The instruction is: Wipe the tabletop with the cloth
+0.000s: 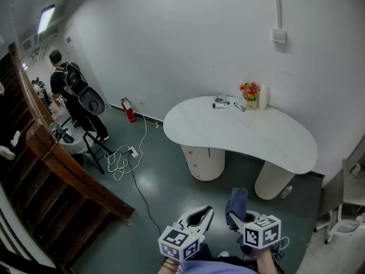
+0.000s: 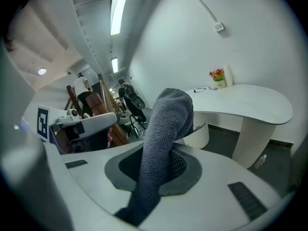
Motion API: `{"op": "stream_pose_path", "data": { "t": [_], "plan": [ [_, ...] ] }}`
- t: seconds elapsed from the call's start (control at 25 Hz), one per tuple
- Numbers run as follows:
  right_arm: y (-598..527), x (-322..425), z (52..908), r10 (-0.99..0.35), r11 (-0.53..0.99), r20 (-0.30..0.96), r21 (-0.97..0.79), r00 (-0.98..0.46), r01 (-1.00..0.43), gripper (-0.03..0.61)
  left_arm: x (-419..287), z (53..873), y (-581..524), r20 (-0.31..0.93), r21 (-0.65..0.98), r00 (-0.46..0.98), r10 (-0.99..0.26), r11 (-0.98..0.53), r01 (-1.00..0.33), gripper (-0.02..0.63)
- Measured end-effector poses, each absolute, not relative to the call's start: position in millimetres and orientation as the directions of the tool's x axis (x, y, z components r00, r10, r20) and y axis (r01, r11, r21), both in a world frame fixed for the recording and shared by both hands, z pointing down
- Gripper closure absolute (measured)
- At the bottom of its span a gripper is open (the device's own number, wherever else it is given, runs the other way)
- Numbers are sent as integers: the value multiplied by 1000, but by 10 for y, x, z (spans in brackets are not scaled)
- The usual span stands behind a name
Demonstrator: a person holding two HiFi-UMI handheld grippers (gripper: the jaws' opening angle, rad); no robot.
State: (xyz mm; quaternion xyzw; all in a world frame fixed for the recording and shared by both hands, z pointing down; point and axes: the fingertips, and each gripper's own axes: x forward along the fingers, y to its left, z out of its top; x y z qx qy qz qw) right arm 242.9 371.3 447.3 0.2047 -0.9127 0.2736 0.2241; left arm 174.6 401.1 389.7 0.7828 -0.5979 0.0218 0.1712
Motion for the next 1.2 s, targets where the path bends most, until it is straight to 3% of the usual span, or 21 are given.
{"op": "stream_pose_path", "data": {
  "t": [0.76,1.2],
  "plan": [
    [3736,2168,4677,-178,741,531,-481,-828,-468,517,1456,4041,4137,282,254,225,-933,-153,-955,594],
    [3063,1286,4697,-235,711,538,-473,-809,-521,517,466,4096,3604,274,236,254,-928,-191,-953,594]
  ]
}}
